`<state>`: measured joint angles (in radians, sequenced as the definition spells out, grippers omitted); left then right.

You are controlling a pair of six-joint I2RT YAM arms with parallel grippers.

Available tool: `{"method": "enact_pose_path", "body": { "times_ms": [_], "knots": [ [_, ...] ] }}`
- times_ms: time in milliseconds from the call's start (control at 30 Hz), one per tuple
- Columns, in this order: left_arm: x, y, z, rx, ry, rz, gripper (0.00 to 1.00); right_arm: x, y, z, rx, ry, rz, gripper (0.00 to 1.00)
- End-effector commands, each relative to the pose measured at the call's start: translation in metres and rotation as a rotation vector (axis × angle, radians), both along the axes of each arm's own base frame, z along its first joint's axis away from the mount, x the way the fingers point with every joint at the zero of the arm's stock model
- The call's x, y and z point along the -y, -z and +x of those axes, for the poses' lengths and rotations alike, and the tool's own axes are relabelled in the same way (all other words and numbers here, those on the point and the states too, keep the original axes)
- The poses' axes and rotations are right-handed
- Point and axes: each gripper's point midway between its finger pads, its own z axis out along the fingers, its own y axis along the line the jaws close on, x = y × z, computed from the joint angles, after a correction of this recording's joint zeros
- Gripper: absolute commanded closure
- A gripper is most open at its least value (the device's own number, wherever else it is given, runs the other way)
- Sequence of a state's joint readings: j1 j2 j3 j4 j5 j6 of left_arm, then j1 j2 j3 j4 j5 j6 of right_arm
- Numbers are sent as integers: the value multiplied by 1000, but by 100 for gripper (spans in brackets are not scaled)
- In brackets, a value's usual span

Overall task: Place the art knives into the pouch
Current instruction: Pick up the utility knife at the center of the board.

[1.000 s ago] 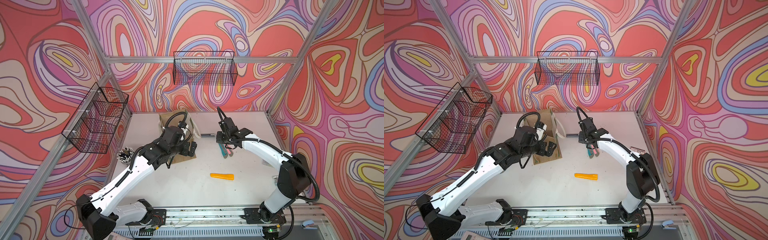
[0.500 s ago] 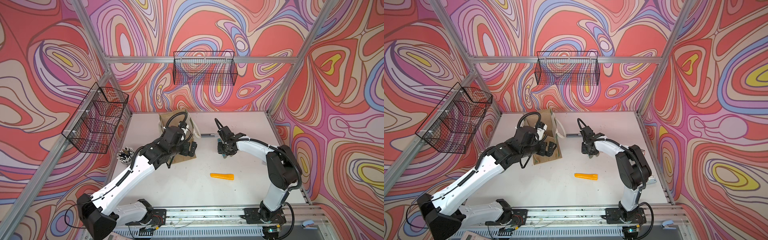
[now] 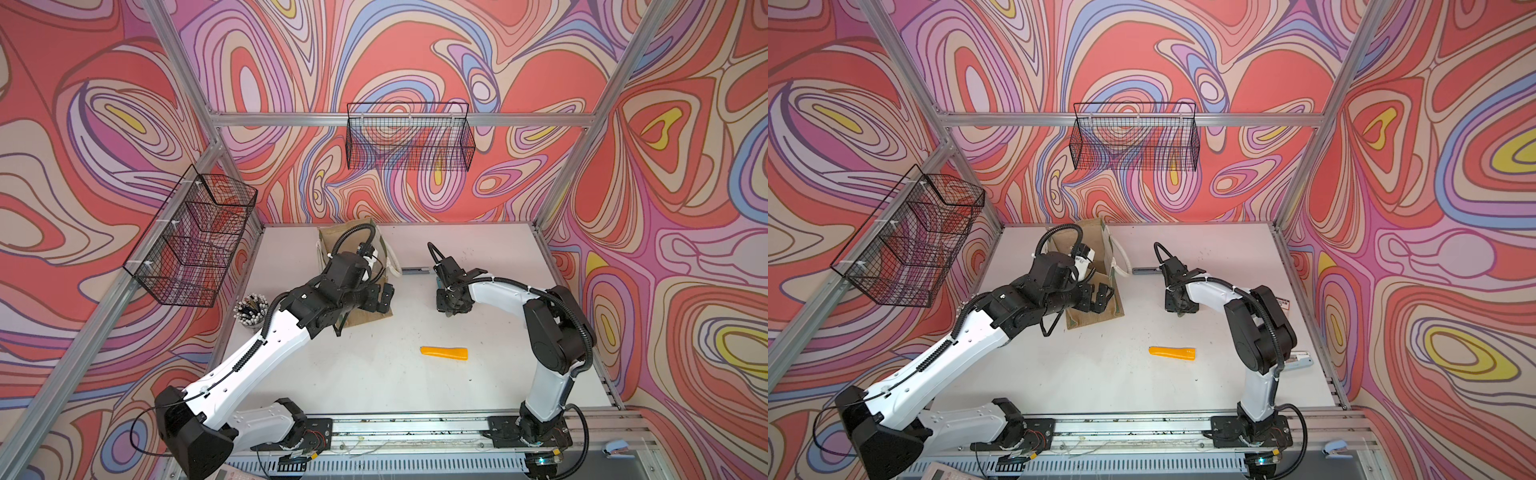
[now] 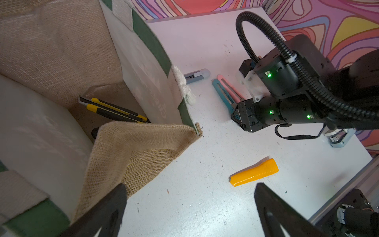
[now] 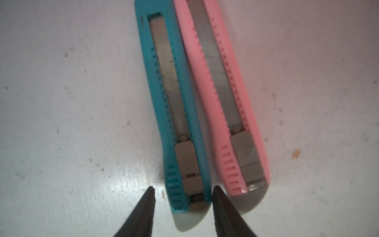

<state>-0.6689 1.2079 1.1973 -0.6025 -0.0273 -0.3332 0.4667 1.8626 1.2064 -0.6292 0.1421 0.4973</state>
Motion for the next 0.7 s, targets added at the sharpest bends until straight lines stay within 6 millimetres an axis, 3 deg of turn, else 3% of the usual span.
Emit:
{"method": "enact_pose_path", "body": {
  "times_ms": [0,333,667],
  "knots": [
    [1,1,-1,-9,11,17,0,10,8,-2,-15,10,-53,50],
    [0,1,0,-9,9,25,0,3,20,4,-23,-4,-34,51],
    [-1,2,0,-10,5,30,0,11,31,2,-52,-7,-90,68]
  ]
}}
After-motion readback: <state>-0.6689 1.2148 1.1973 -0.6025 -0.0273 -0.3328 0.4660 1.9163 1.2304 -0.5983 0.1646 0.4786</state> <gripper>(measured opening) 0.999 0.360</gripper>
